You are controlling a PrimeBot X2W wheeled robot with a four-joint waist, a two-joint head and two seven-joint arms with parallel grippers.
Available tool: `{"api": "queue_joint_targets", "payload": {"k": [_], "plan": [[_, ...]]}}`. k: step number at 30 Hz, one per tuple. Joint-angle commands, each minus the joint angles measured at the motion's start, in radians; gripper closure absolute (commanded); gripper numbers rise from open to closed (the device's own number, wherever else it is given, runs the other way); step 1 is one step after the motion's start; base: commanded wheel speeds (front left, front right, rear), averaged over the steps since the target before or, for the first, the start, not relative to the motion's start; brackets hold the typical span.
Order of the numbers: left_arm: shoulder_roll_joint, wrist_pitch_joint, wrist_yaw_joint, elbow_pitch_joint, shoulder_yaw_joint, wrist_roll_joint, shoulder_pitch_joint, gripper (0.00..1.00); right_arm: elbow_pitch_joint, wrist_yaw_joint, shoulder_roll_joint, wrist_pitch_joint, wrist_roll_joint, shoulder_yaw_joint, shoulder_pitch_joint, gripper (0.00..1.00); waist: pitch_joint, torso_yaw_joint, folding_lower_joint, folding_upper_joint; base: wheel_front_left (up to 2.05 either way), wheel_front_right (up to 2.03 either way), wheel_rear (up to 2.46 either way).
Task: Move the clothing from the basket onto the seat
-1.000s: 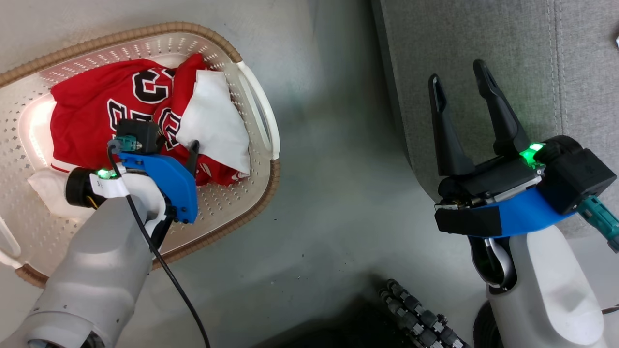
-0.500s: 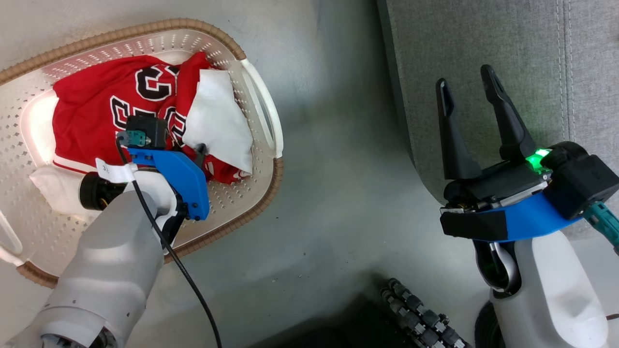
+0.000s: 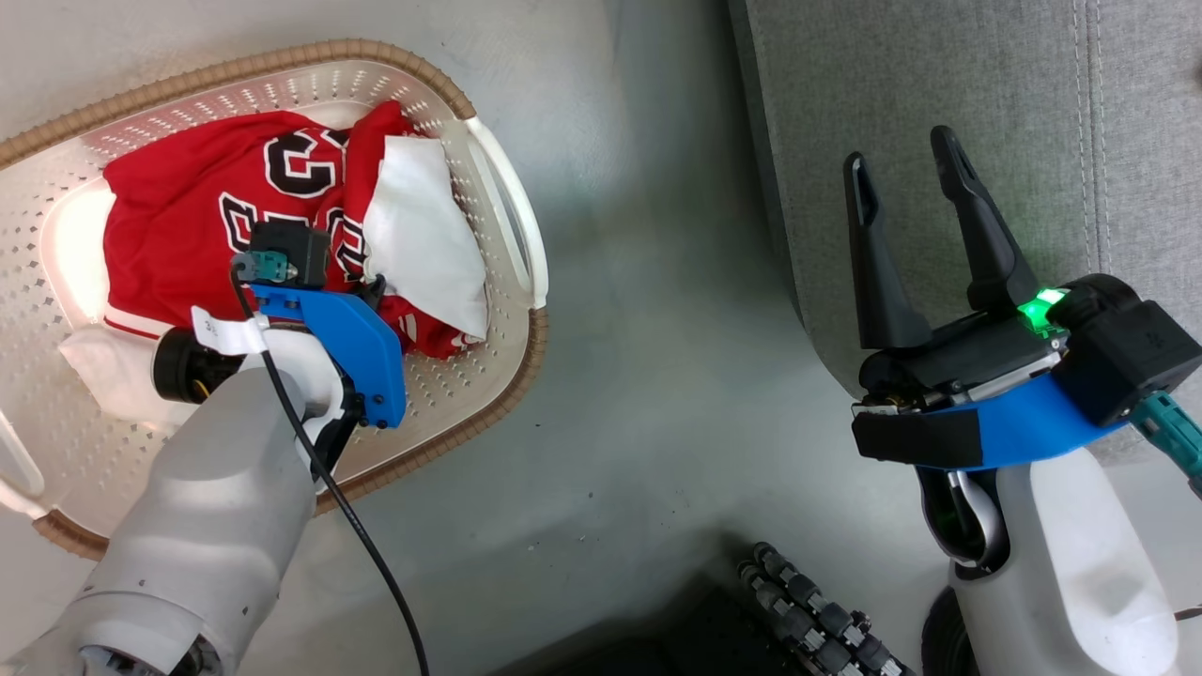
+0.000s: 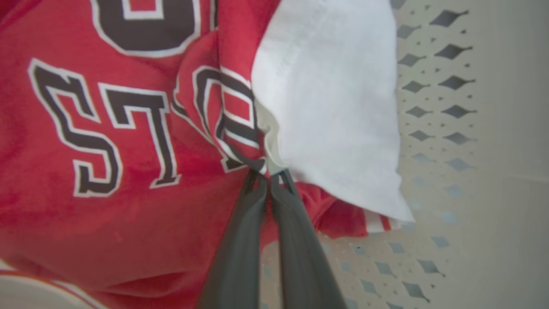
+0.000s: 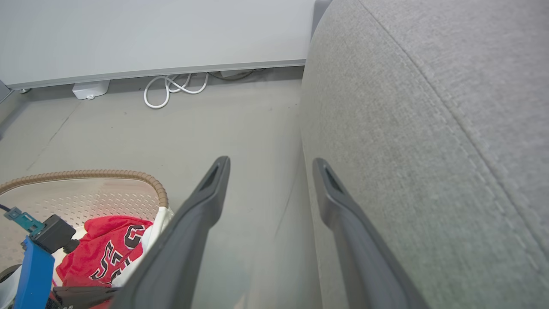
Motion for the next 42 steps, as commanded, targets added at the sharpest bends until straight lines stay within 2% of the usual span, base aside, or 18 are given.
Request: {"api": "queue_joint_targets", "payload": {"k": [1, 13, 32, 42], "plan": [[0.007, -0.006, -0.002, -0.005, -0.002, -0.007, -0.014, 1.0, 0.003, 0.0, 0.002, -0.004, 0.003, 0.002, -0.008, 0.0, -0.001, 0.0, 0.0, 0.0, 0.0, 0.0, 0.0], [0.045, -0.081, -0.002, -0.038, -0.032, -0.034, 0.028, 1.0, 0.032, 0.0, 0.001, -0.004, 0.022, 0.047, -0.075, 0.0, -0.084, -0.026, 0.0, 0.0, 0.0, 0.0, 0.0], [-0.009, -0.246, -0.002, -0.226, -0.134, -0.092, 0.243, 1.0, 0.17, 0.0, 0.001, -0.003, -0.075, 0.024, 0.042, 0.0, -0.568, 0.116, 0.0, 0.0, 0.0, 0.0, 0.0], [-0.014, -0.25, -0.003, -0.391, -0.007, 0.033, 0.32, 1.0, 0.199, 0.0, 0.001, 0.034, -0.096, 0.004, 0.132, 0.0, -0.75, 0.205, 0.0, 0.0, 0.0, 0.0, 0.0]]}}
